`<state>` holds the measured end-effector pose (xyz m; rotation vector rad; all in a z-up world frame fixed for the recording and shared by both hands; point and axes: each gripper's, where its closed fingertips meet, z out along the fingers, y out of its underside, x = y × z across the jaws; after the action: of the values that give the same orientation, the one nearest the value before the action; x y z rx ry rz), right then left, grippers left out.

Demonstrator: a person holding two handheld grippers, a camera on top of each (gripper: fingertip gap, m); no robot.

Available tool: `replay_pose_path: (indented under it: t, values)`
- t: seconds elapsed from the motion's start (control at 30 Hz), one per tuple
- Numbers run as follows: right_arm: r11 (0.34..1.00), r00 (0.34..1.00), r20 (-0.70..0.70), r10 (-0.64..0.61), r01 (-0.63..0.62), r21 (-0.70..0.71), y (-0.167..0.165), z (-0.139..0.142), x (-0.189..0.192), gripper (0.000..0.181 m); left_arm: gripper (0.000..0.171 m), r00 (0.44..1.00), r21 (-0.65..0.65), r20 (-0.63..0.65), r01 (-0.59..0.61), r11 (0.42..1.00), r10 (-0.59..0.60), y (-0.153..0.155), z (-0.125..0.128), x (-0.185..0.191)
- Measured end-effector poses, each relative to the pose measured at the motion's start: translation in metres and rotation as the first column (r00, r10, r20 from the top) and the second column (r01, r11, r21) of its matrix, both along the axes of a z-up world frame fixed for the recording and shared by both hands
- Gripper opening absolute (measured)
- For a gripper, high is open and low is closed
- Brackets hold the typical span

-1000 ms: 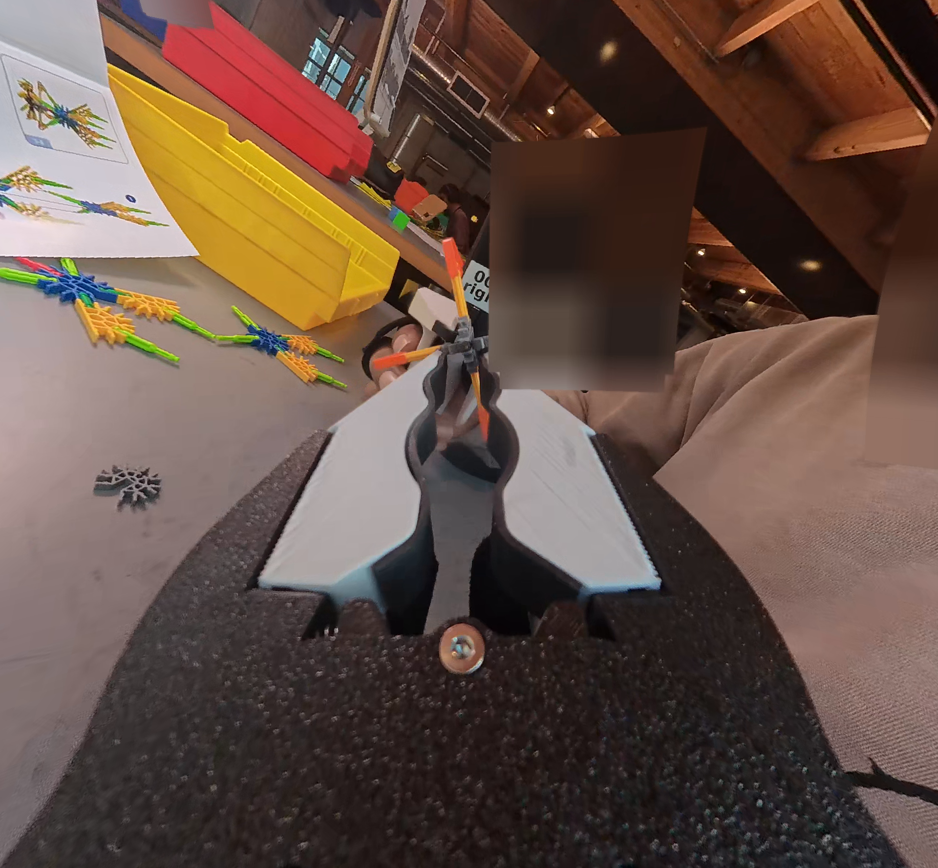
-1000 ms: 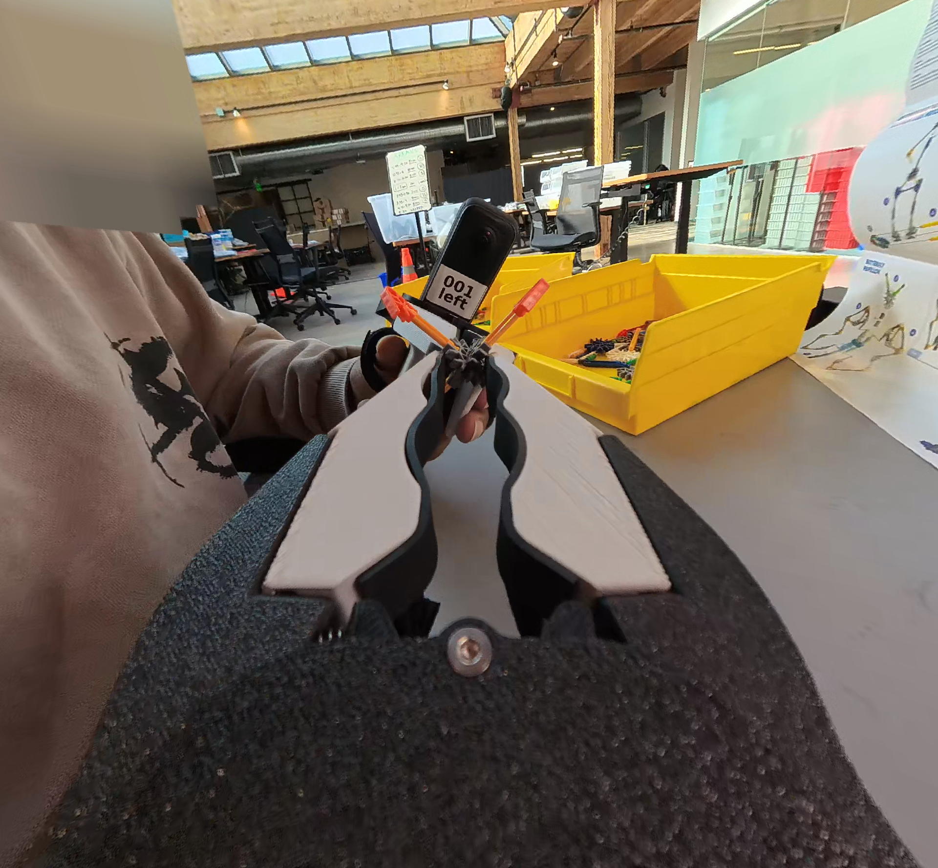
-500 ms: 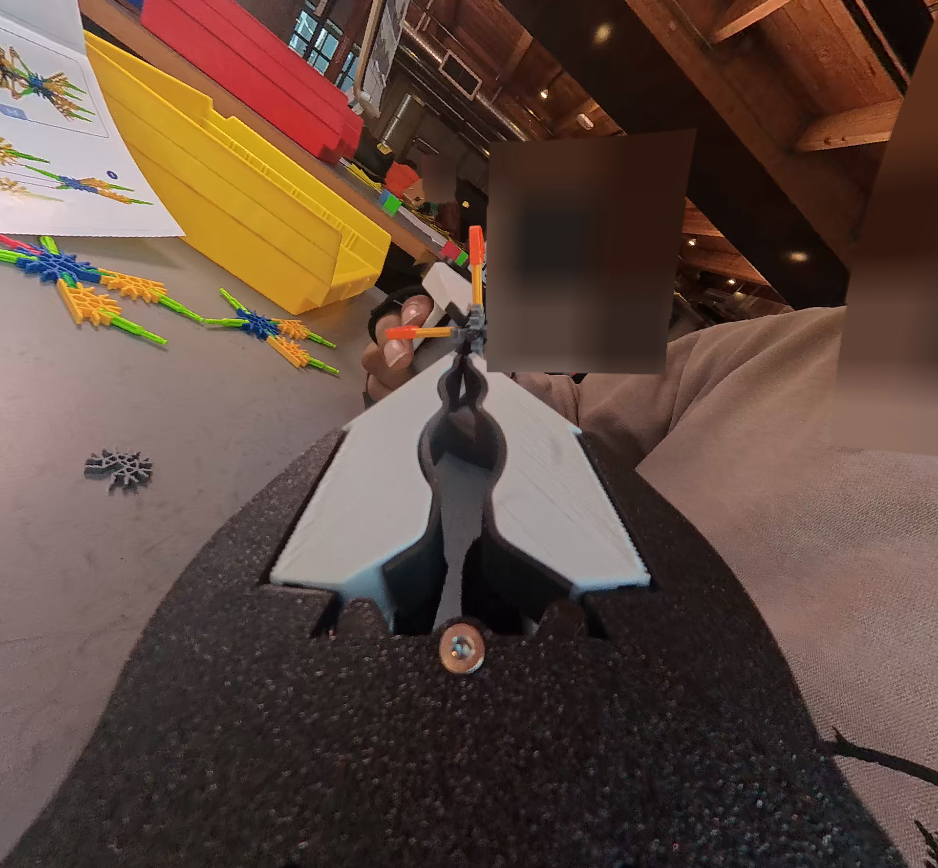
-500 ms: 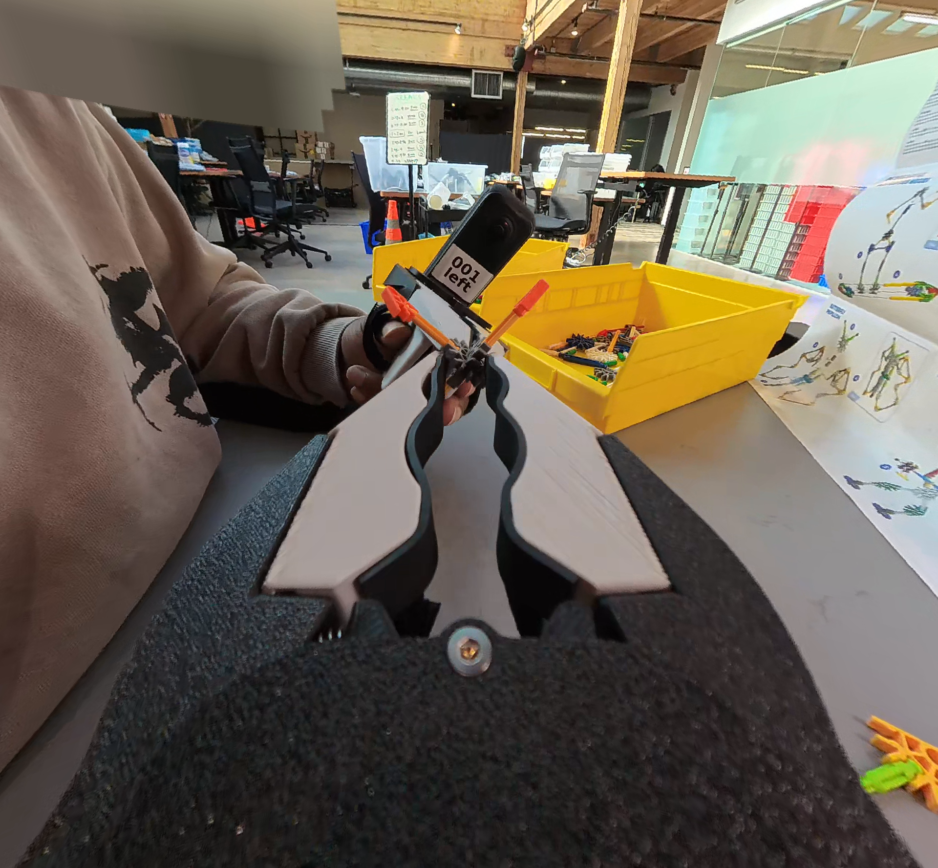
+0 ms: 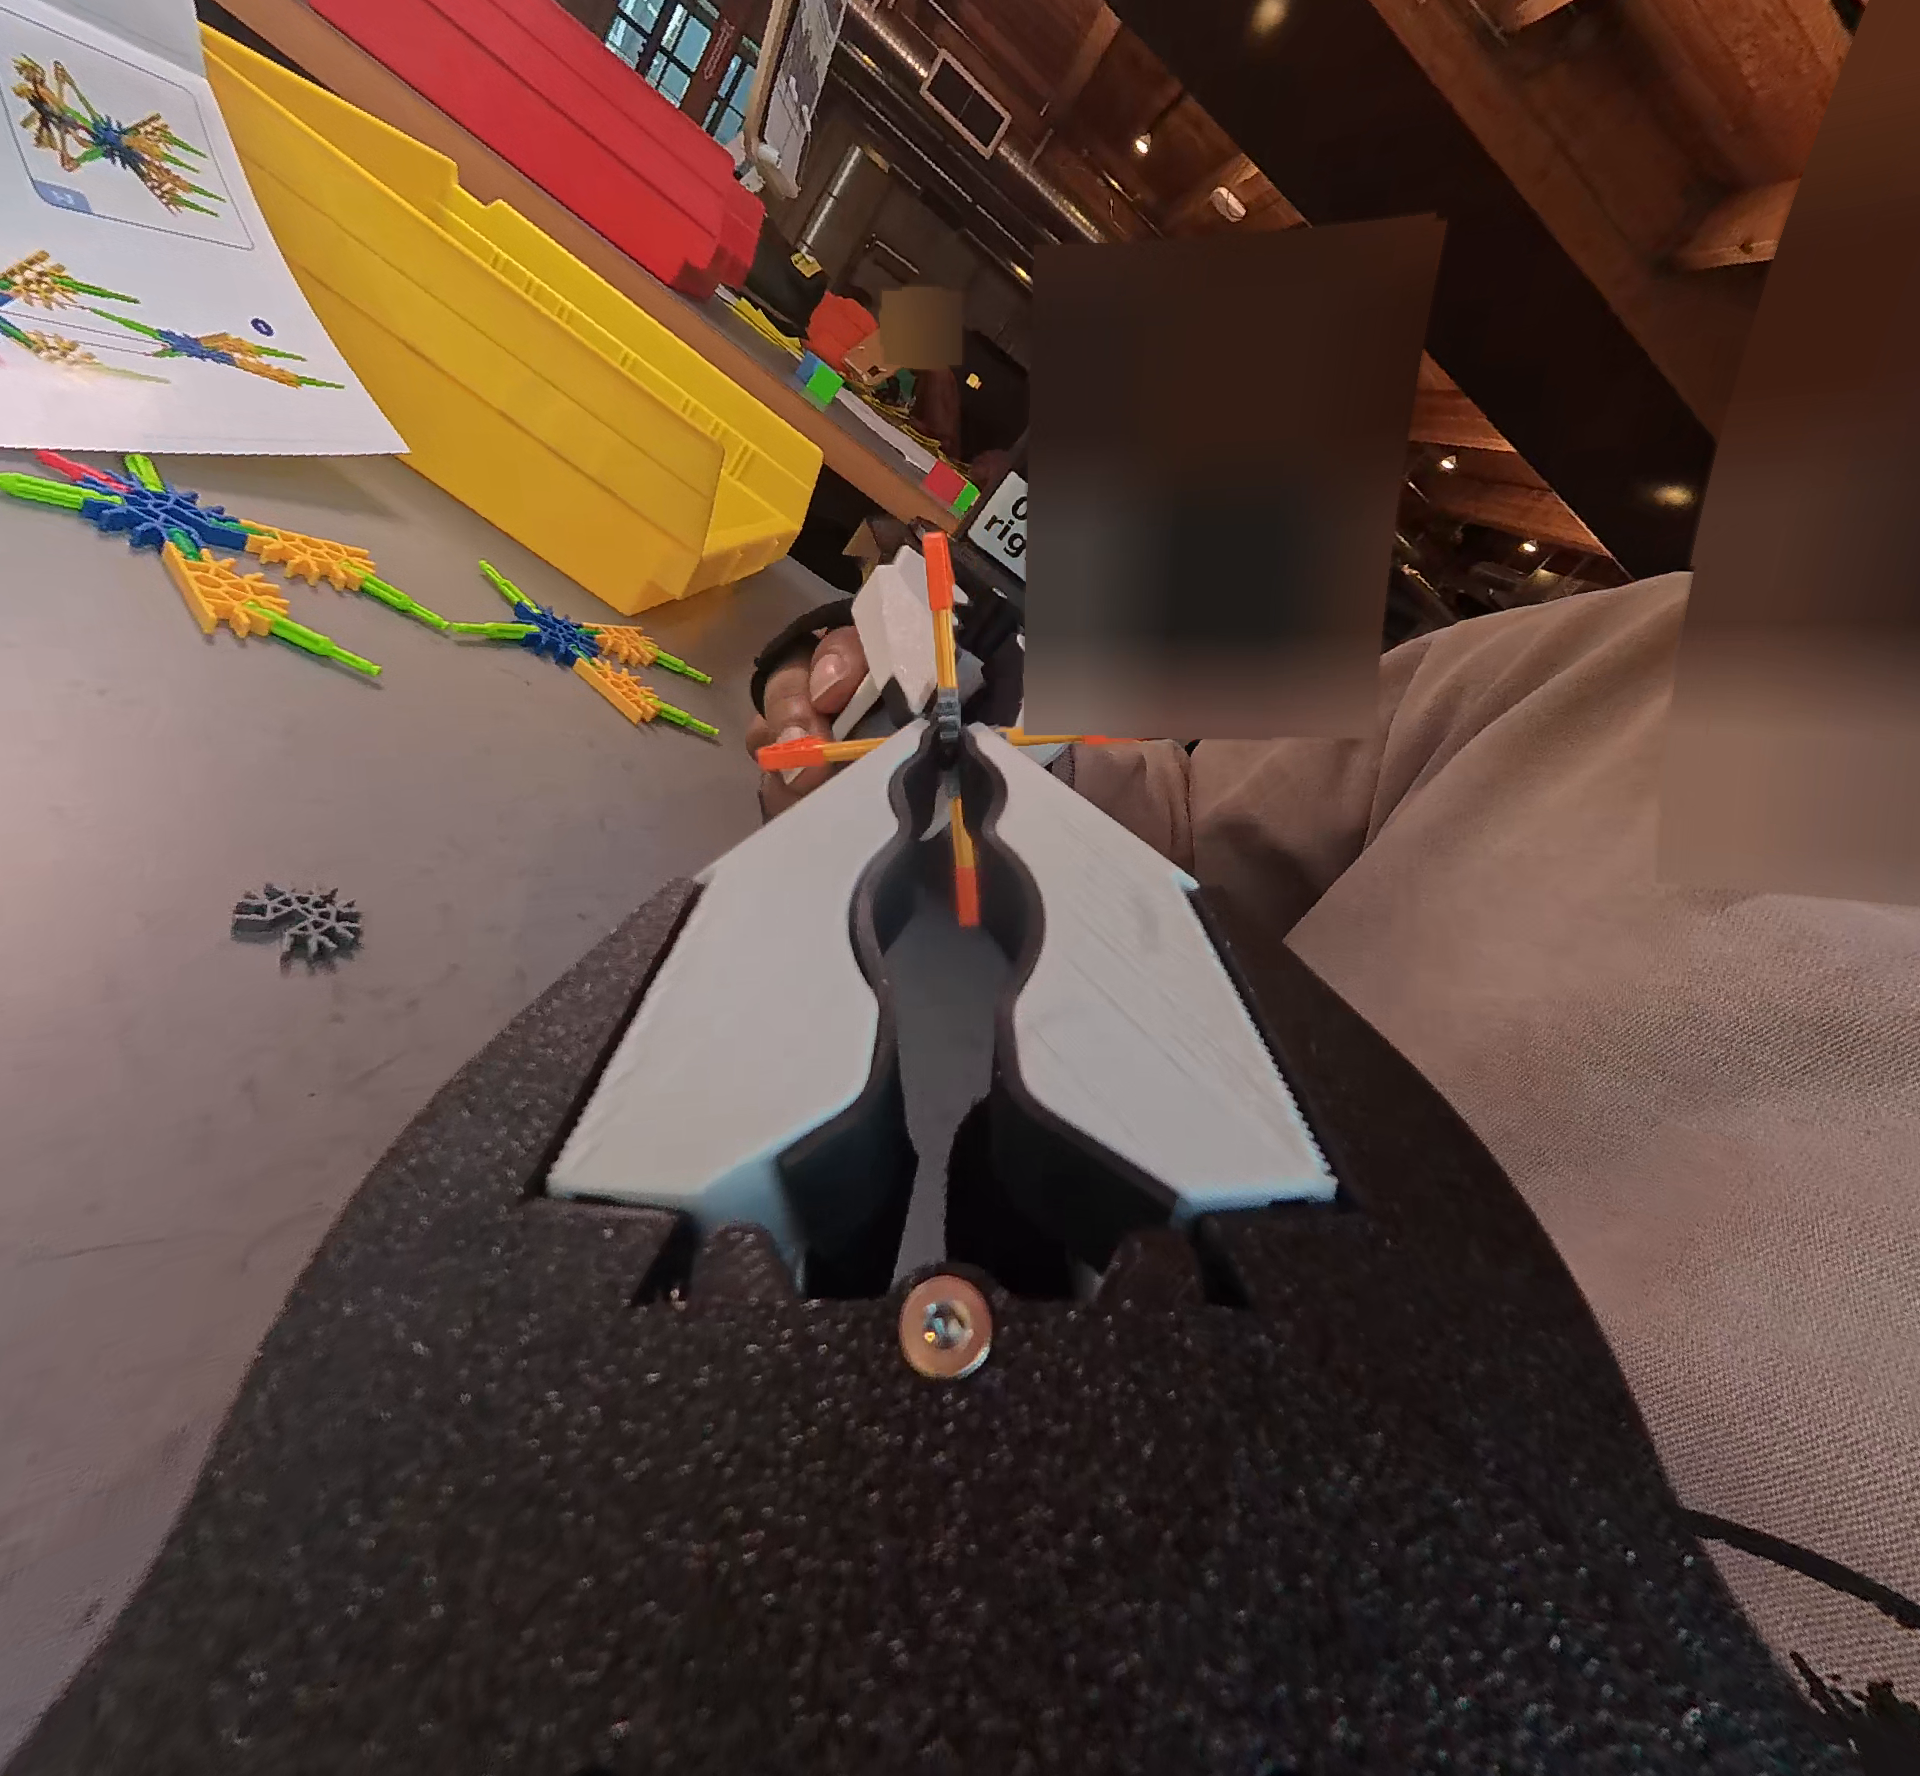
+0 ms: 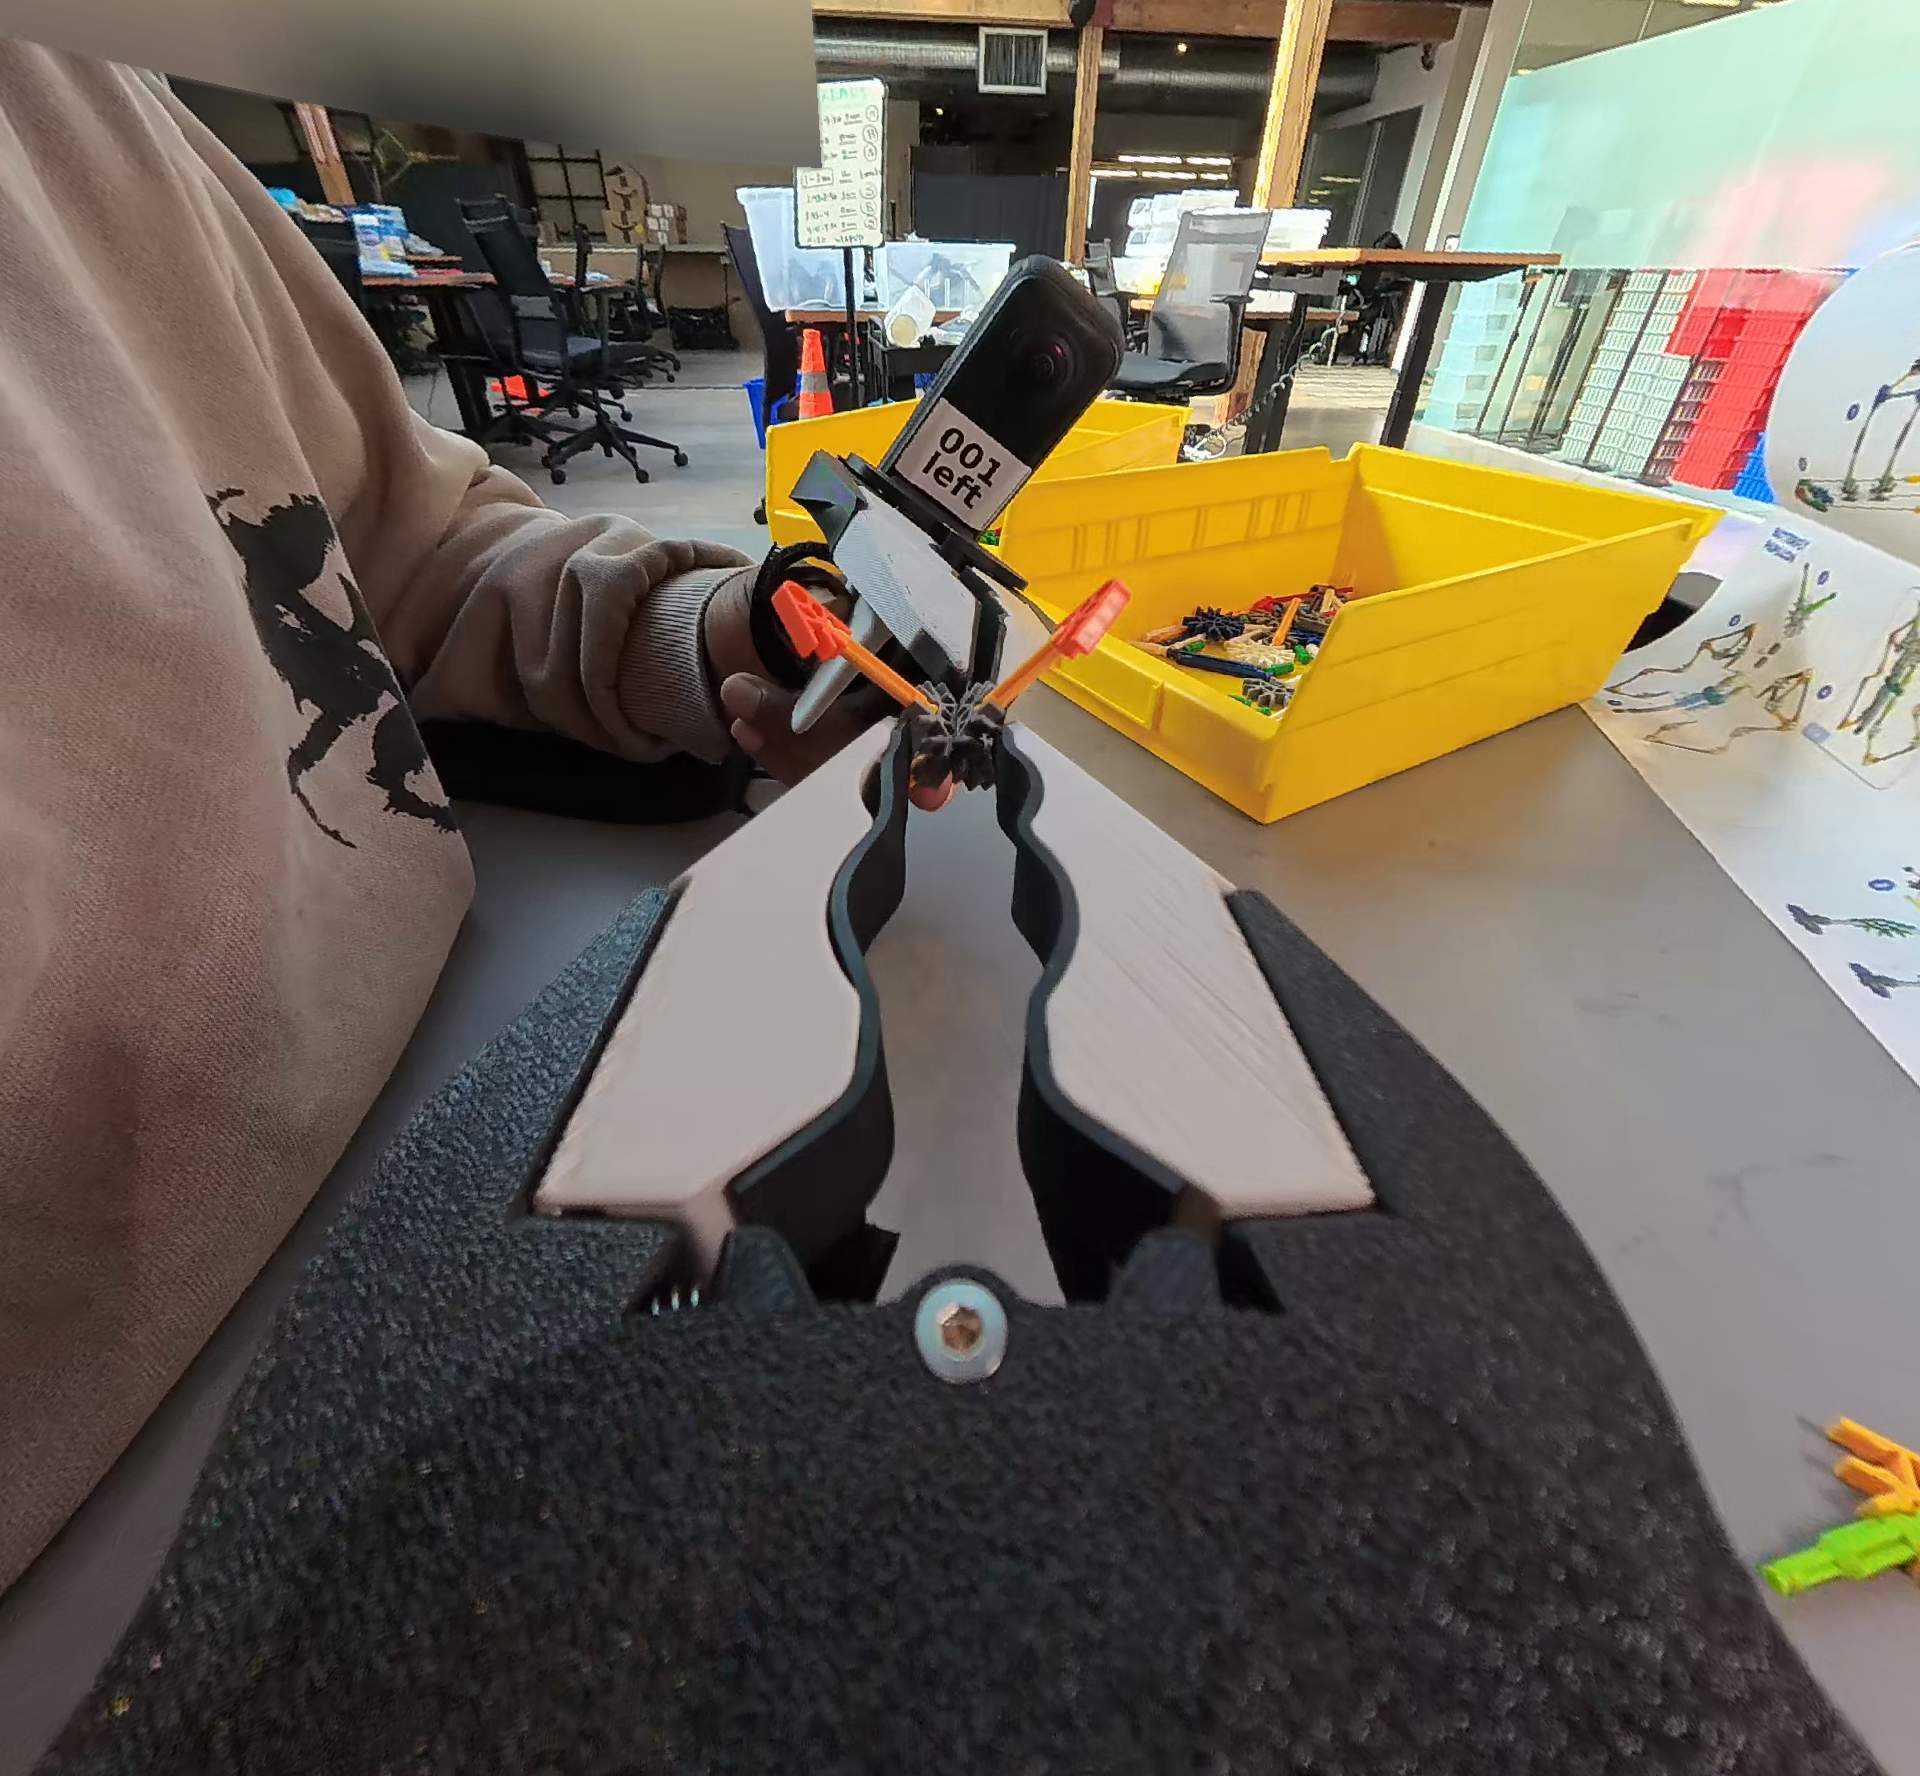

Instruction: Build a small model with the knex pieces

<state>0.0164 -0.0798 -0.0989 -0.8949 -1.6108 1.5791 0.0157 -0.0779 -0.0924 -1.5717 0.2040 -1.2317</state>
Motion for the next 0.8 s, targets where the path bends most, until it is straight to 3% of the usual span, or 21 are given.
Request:
replay_pose_path:
  t: [0.17, 0.27, 0.33, 0.47, 0.53, 0.6, 0.73, 0.8]
  values:
    - [0.999, 0.998, 0.027, -0.049, 0.049, -0.005, 0.011, -0.003, -0.004, 0.014, 0.002, 0.999, 0.004, 0.001, -0.040, 0.999, 0.040, 0.003, 0.002, -0.011]
    - [0.997, 0.996, 0.041, -0.074, 0.075, -0.007, 0.020, -0.004, -0.004, 0.016, 0.002, 0.985, -0.007, -0.121, -0.125, 0.992, 0.123, 0.010, -0.010, -0.023]
    - [0.993, 0.991, 0.065, -0.113, 0.111, 0.030, 0.030, -0.008, -0.005, 0.018, 0.003, 0.937, -0.014, -0.298, -0.194, 0.981, 0.181, 0.016, -0.027, -0.032]
    - [0.968, 0.962, 0.134, -0.240, 0.226, 0.108, 0.063, -0.018, -0.006, 0.022, 0.003, 0.751, -0.014, -0.622, -0.297, 0.955, 0.224, 0.022, -0.064, -0.054]
    - [0.947, 0.936, 0.176, -0.305, 0.280, 0.155, 0.079, -0.029, -0.006, 0.022, 0.003, 0.700, -0.022, -0.677, -0.329, 0.944, 0.228, 0.024, -0.074, -0.063]
    - [0.929, 0.908, 0.223, -0.355, 0.318, 0.188, 0.092, -0.040, -0.007, 0.022, 0.003, 0.684, -0.025, -0.692, -0.344, 0.939, 0.233, 0.028, -0.078, -0.068]
    - [0.912, 0.870, 0.286, -0.402, 0.356, 0.202, 0.109, -0.052, -0.006, 0.024, 0.003, 0.678, -0.019, -0.691, -0.362, 0.932, 0.249, 0.051, -0.068, -0.071]
    - [0.904, 0.852, 0.306, -0.424, 0.377, 0.203, 0.119, -0.050, -0.001, 0.027, 0.003, 0.641, -0.031, -0.738, -0.343, 0.939, 0.210, 0.068, -0.066, -0.068]
